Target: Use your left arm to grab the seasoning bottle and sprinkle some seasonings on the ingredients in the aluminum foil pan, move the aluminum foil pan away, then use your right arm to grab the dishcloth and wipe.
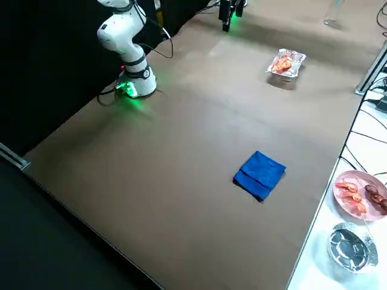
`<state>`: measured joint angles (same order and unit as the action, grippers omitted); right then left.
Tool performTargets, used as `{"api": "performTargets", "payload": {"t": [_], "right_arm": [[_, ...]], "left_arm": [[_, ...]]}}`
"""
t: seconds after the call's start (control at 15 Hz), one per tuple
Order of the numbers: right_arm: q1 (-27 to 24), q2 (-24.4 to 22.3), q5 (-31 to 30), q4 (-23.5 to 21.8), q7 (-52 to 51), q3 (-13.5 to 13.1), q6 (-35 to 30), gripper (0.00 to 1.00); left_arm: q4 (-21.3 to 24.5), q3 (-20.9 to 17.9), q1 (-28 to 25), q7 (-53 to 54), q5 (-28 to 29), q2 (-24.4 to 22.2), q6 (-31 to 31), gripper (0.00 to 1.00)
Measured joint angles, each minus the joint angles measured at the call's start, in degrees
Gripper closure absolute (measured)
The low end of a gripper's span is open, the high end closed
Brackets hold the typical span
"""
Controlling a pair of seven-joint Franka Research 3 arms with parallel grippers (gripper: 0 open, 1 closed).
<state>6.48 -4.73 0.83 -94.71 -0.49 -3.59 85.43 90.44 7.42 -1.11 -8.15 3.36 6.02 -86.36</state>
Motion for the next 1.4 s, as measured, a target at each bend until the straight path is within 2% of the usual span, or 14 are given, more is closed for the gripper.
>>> {"api": "performTargets", "payload": {"t": [0.2, 0.33, 0.67, 0.8, 0.93, 1.13, 1.4], "right_arm": [[0.1, 0.1, -0.1, 0.0, 0.0, 0.1, 0.2, 0.00], [0.0, 0.8, -0.2, -0.3, 0.0, 0.0, 2.6, 0.00], [-0.8, 8.8, -0.5, -1.1, 0.0, -0.4, 10.7, 0.00], [-1.8, 14.1, -0.5, -1.1, 0.0, -0.5, 14.1, 0.00], [-2.2, 16.8, -0.5, -1.0, 0.0, -0.5, 15.6, 0.00], [-2.3, 18.9, -0.5, -1.0, 0.0, -0.5, 17.0, 0.00], [-2.3, 20.9, -1.1, -1.0, 0.0, -0.5, 19.0, 0.00]], "left_arm": [[0.1, -0.1, -3.3, -0.5, -0.1, 0.7, 0.0, 0.00], [0.1, -0.1, -6.3, -1.1, -0.6, 1.1, -0.5, 0.00], [0.1, -0.3, -14.3, -10.5, -2.8, 2.1, -5.2, 0.00], [0.1, -0.3, -16.8, -19.7, -2.9, 3.8, -7.7, 0.00], [0.2, -0.3, -17.0, -28.6, -2.9, 5.6, -10.1, 0.00], [0.3, -0.1, -16.2, -45.2, -2.9, 8.9, -13.5, 0.00], [0.4, -0.1, -15.4, -60.8, -2.9, 13.1, -17.4, 0.00]]}}
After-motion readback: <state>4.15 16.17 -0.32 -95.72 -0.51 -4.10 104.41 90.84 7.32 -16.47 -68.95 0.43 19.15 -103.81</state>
